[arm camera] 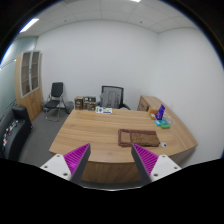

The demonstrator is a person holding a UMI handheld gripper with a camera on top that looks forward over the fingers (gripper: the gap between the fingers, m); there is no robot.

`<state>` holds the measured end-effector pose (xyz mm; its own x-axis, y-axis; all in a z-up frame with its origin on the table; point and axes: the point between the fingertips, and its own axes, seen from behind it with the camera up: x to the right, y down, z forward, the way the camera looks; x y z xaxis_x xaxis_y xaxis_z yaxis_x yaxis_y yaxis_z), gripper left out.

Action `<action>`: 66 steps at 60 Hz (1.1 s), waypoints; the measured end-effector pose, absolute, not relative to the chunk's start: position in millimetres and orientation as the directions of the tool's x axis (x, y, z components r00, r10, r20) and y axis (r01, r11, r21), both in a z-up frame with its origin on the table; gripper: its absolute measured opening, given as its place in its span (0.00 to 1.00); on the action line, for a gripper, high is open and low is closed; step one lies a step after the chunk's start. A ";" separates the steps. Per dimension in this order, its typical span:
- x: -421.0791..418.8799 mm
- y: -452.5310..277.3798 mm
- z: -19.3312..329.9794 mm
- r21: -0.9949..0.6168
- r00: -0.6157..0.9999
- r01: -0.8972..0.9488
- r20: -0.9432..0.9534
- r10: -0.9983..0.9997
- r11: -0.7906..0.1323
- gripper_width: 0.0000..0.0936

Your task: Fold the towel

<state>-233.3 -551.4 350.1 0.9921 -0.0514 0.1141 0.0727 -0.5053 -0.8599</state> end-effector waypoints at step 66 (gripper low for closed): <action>-96.1 -185.5 11.4 -0.718 0.996 -0.007 0.054 -0.066 -0.696 0.87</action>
<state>-96.1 -185.5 11.4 0.9963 -0.0665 0.0545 -0.0072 -0.6963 -0.7177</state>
